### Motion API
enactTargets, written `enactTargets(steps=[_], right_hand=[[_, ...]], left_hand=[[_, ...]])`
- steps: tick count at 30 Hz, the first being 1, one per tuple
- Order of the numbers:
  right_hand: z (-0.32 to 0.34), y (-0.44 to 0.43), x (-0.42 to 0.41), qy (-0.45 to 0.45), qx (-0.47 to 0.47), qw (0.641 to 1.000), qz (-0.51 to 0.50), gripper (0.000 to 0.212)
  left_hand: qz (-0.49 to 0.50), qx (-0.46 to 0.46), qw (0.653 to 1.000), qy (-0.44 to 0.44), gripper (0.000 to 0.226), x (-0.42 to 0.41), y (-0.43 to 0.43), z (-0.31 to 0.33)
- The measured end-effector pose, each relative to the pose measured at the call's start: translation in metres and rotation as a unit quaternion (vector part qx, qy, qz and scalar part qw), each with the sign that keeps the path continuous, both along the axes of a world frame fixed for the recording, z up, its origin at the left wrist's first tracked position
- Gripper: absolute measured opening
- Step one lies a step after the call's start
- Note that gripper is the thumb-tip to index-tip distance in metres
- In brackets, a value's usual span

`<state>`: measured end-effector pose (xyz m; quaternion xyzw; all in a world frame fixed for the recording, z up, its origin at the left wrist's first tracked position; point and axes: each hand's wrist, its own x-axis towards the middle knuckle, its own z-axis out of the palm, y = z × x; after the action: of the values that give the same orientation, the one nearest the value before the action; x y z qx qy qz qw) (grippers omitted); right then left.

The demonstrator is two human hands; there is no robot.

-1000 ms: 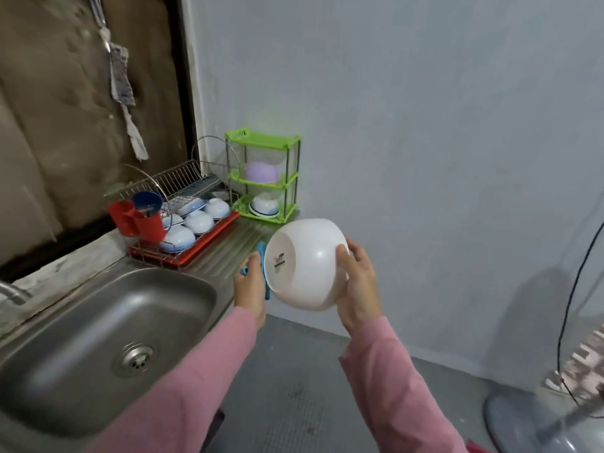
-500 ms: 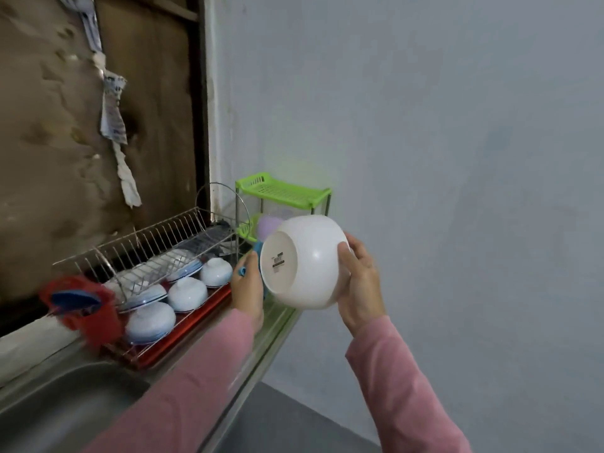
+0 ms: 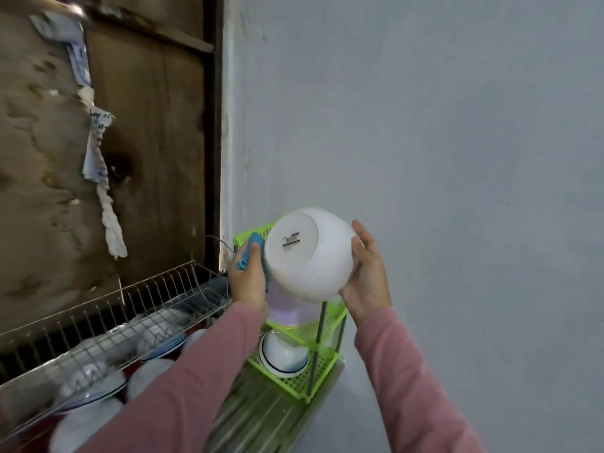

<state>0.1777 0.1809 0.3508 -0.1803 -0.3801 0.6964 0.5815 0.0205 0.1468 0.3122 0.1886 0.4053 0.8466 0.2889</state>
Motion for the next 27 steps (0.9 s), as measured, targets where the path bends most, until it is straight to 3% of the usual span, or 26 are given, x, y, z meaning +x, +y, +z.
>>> enactTargets(steps=[10,13,16,20,23,24,27], right_hand=[[0.001,0.133,-0.038,0.025,-0.157,0.976,0.15,0.018],[-0.004,0.153,-0.047,-0.011,-0.172,0.97,0.171,0.031],[-0.005,0.166,-0.055,-0.087,-0.152,0.973,0.151,0.023],[-0.016,0.18,-0.066,-0.204,-0.105,0.969,0.086,0.043],[-0.04,0.206,-0.077,-0.356,-0.058,0.929,0.081,0.112],[-0.038,0.206,-0.077,-0.395,-0.049,0.913,0.087,0.123],[-0.01,0.173,-0.061,-0.464,-0.015,0.88,0.095,0.111]], left_hand=[[0.133,0.009,0.991,0.0,0.04,-0.023,0.069,0.013],[0.16,-0.013,0.987,0.018,0.043,-0.029,0.079,0.011],[0.176,-0.026,0.983,0.043,0.039,-0.03,0.083,0.007],[0.197,-0.042,0.976,0.082,0.038,-0.03,0.087,0.004],[0.209,-0.044,0.973,0.089,0.038,-0.029,0.089,0.002],[0.214,-0.046,0.972,0.09,0.038,-0.028,0.089,0.002],[0.22,-0.047,0.97,0.095,0.038,-0.024,0.088,0.001]])
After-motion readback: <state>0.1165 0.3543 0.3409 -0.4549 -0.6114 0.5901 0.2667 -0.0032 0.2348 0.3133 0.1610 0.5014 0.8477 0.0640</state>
